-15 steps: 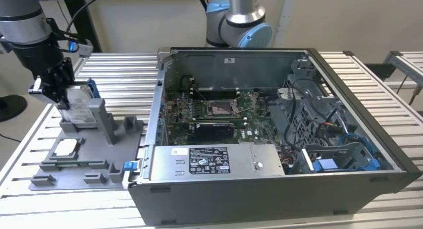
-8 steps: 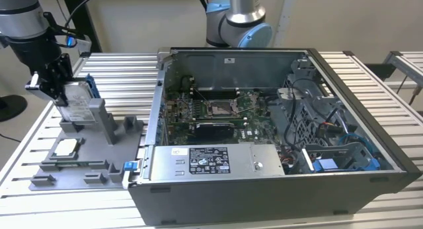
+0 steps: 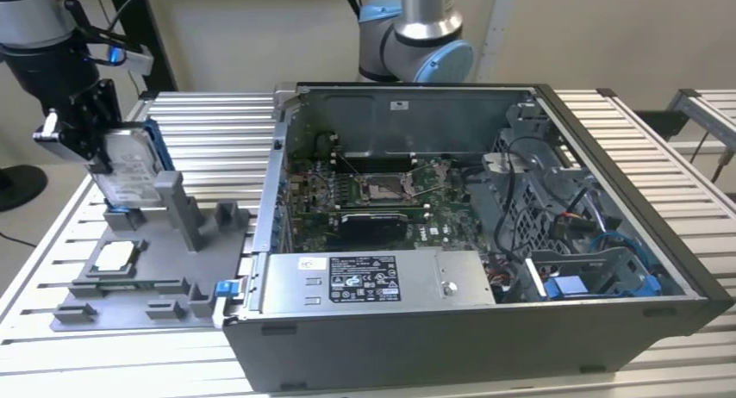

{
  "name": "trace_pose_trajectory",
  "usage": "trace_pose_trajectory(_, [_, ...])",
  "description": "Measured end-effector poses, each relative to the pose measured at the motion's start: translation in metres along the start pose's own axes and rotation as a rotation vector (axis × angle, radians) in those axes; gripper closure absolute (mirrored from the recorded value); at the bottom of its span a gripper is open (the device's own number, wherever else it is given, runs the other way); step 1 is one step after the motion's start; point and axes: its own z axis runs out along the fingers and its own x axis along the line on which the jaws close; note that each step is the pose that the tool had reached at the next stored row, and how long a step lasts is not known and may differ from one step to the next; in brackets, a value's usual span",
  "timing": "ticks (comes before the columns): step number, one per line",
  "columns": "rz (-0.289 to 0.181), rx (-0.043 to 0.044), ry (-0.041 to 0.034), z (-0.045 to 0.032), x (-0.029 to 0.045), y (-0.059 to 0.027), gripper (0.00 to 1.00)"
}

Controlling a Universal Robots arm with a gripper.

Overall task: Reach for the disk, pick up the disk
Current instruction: 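Pick up the disk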

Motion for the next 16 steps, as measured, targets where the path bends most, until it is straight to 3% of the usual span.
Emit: trace_pose_trajectory(16, [0.000,0.0000,0.0000,-0.0466,-0.0005,0.0013,1.00])
